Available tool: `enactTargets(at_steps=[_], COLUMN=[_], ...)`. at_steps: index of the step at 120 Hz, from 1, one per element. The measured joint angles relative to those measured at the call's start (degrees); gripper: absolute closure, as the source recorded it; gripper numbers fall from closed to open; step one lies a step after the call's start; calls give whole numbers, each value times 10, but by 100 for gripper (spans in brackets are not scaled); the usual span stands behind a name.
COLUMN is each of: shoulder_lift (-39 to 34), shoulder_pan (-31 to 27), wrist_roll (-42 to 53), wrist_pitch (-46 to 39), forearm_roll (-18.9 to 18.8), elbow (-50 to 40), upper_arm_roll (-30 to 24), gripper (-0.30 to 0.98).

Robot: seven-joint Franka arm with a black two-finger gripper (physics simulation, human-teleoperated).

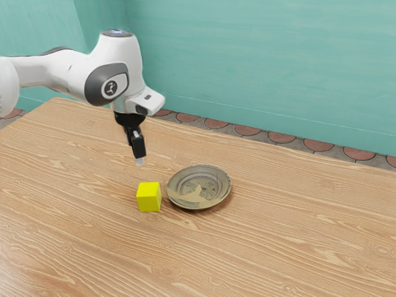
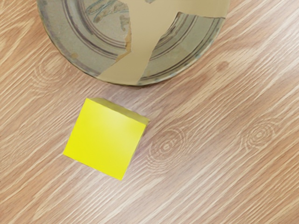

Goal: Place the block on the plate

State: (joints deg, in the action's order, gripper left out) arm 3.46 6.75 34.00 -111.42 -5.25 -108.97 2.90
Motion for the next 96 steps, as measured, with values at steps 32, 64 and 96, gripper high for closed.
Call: enactTargets(at_steps=[32,64,96], shoulder_lift=[59,108,150], shoulder_pan=[-53,-95,-119], wrist_roll=[140,252,325], wrist_pitch=[-60,-108,-140], forearm_roll=[5,9,13], elbow=[-15,-15,-2], upper_arm_roll=[-28,-63,-79], gripper=[0,0,0])
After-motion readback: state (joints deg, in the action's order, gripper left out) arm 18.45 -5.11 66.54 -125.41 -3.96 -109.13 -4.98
